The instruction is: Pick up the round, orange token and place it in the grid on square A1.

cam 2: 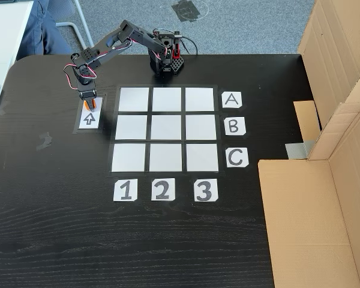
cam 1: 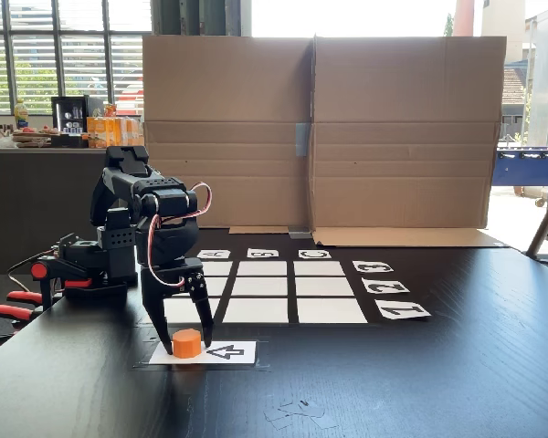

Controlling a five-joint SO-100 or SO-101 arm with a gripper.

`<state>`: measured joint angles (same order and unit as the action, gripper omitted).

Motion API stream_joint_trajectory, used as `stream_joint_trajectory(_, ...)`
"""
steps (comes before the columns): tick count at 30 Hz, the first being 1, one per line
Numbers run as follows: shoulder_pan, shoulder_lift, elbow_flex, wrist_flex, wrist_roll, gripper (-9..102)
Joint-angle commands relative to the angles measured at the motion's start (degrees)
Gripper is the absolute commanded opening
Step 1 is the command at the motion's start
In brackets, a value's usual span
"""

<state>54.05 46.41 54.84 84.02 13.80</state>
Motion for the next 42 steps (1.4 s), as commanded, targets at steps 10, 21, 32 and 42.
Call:
stream_joint_trajectory(10, -0.1, 3.3, -2.5, -0.3, 0.0, 12)
stream_joint_trajectory(21, 3.7, 19.9, -2.0, 2.4, -0.3, 13)
stream_joint_trajectory(32, 6.0, 41.6, 11.7, 3.5, -2.4, 13)
stream_joint_trajectory(42, 3.0, 63.3, 31.6, 3.5, -4.0, 13)
